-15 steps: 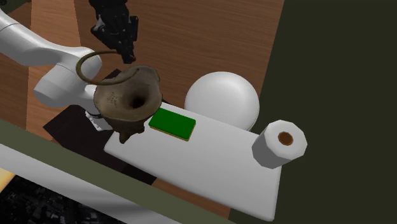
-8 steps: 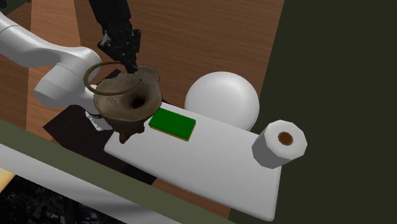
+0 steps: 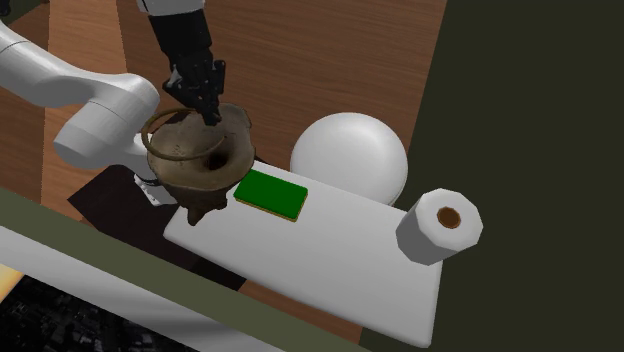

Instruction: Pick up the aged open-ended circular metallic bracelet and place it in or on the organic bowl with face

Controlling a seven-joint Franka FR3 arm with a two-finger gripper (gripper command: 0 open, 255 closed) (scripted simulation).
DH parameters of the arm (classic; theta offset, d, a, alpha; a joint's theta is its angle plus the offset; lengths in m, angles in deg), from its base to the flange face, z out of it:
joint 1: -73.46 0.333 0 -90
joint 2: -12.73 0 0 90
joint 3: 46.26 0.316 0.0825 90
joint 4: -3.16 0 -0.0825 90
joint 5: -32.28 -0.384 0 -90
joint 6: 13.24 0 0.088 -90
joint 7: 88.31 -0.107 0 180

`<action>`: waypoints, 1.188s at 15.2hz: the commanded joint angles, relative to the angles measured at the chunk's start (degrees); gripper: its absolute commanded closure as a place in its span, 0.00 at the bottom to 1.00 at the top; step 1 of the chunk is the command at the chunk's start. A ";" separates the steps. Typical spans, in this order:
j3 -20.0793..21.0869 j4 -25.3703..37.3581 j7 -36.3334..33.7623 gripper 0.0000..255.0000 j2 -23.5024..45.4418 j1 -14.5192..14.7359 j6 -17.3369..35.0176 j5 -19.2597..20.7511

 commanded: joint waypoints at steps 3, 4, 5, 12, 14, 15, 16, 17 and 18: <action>0.01 -0.04 -0.02 1.00 0.01 0.00 0.05 -0.01; 0.01 -0.04 -0.02 1.00 0.01 0.00 0.05 0.00; 0.01 -0.04 -0.02 0.00 0.01 0.00 0.05 0.00; 0.68 4.13 0.05 0.00 0.61 -0.05 -3.55 -0.44; 1.30 8.03 0.10 0.00 1.39 -0.21 -6.70 -0.77; 1.30 8.03 0.10 0.00 1.39 -0.21 -6.70 -0.77; 1.30 8.02 0.10 0.00 1.38 -0.21 -6.70 -0.77; 1.30 8.03 0.10 0.00 1.38 -0.21 -6.70 -0.77; 1.30 8.03 0.10 0.00 1.39 -0.21 -6.70 -0.77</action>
